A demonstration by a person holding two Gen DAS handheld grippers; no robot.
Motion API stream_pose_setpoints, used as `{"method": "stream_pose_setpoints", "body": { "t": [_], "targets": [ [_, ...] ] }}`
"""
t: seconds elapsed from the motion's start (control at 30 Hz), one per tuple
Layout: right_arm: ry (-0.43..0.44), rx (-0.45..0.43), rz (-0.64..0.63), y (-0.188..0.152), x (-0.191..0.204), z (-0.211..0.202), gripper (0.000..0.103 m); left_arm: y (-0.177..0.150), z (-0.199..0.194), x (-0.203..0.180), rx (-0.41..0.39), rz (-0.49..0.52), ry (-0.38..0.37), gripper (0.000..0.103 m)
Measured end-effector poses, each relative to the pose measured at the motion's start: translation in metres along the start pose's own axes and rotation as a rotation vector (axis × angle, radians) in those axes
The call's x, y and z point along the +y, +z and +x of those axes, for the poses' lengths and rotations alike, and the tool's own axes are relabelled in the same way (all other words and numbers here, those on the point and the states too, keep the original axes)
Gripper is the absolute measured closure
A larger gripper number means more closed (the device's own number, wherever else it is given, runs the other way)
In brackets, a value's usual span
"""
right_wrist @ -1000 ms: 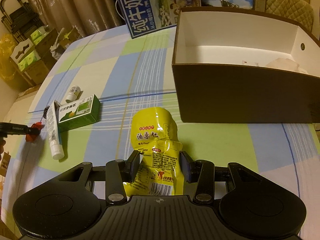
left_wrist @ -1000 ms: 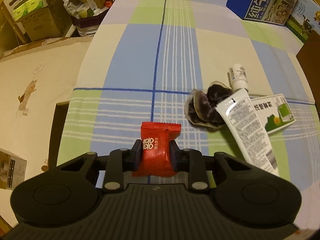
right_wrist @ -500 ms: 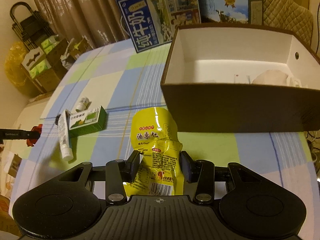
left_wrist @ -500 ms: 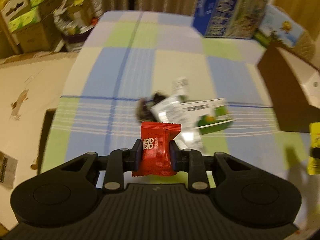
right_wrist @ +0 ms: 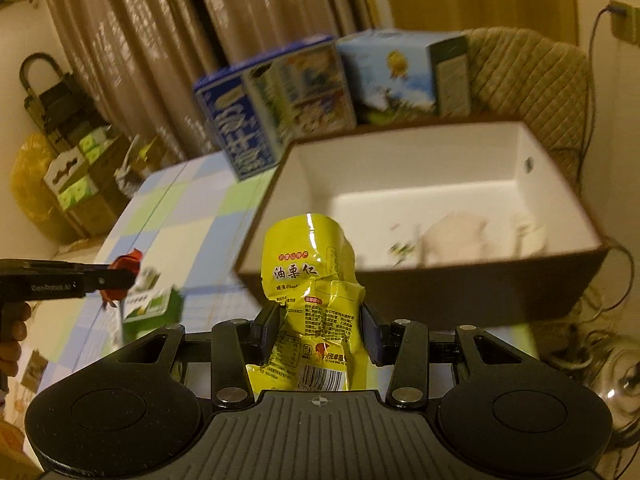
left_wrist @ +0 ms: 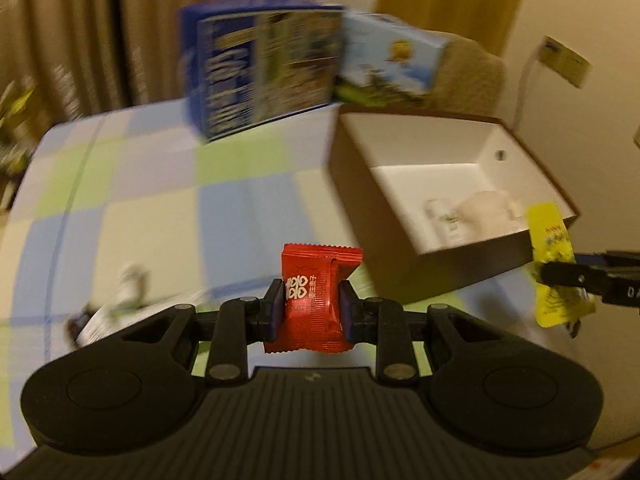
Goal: Organize objects
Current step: 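Carry the snack bag and red candy into the brown box and open both tools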
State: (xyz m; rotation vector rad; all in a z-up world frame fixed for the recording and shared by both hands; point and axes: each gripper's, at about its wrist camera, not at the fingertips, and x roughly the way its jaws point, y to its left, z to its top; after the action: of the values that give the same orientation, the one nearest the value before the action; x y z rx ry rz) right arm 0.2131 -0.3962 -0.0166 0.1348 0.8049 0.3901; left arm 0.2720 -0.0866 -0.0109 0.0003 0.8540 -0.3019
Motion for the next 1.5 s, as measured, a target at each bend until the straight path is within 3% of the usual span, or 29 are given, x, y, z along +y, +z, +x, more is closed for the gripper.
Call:
{"method": "stream_pose_setpoints", "body": {
  "t": [0.23,0.5,1.03,1.3,1.5],
  "targets": [
    [-0.060,-0.059,-0.037,0.042,-0.050,-0.008,0.062,0.051,0.044,-0.072,-0.023,0.078,-0.039,0.080],
    [-0.088,-0.047,-0.091,0.080,-0.097,0.025,0.062,0.096,0.115,-0.123,0.029,0.107,-0.010,0.079],
    [-0.096,0.066,-0.132,0.121,-0.151,0.110,0.062,0.128,0.227,-0.150,0.161,0.107,0.072,0.079],
    [-0.088,0.091,-0.129,0.129,-0.163,0.127,0.062,0.133,0.247,-0.154,0.187,0.125,0.087,0.078],
    [-0.067,0.118,-0.118,0.133,-0.167,0.139,0.062,0.134,0.248,-0.148,0.187,0.122,0.103,0.064]
  ]
}}
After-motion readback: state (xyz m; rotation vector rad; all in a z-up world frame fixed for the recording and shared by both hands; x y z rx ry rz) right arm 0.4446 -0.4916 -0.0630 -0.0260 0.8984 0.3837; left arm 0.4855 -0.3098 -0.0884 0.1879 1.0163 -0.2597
